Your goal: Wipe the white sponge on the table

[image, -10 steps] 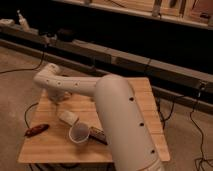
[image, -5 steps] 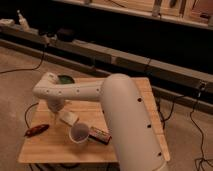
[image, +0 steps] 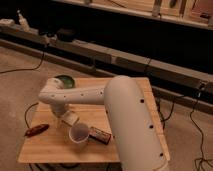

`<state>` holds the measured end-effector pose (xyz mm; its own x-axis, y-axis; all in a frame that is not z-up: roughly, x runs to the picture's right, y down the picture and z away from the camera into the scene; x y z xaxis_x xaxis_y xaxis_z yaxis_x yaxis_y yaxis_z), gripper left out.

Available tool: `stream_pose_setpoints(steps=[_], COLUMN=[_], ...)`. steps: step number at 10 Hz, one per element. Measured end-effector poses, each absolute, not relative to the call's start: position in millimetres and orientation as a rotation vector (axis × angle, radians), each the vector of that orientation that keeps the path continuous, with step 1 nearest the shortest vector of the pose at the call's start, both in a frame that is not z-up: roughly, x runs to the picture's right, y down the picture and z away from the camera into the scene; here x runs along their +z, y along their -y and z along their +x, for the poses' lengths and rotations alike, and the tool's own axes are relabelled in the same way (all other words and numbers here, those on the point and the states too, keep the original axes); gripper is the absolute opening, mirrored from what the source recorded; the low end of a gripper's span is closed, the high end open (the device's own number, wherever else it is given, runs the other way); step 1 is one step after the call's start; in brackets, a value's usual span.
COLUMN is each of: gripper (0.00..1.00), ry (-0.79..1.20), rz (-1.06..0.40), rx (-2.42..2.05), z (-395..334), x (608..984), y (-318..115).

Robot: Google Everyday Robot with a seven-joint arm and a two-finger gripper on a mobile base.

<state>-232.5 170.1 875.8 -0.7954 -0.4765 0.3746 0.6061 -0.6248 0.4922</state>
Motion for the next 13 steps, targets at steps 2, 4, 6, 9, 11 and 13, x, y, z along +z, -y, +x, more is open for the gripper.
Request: stream_pose_setpoints(steps=[2,4,6,9,11,13], gripper=[0.63,0.43,0.25,0.06,0.06,0.06], ry=[0.837,0.858,0.87,0.872,0.855,0.845], rz=[-0.264,-0.245,-0.229,-0.219,-0.232,-0.254], rx=[-2.383,-2.382,-2.378,-2.348,-2.317,-2.288], z=[-233,-236,-236,-221,-200,-182], x=[883,886,885,865,854,850], y=[-173,-174,-175,-179,-182,-185])
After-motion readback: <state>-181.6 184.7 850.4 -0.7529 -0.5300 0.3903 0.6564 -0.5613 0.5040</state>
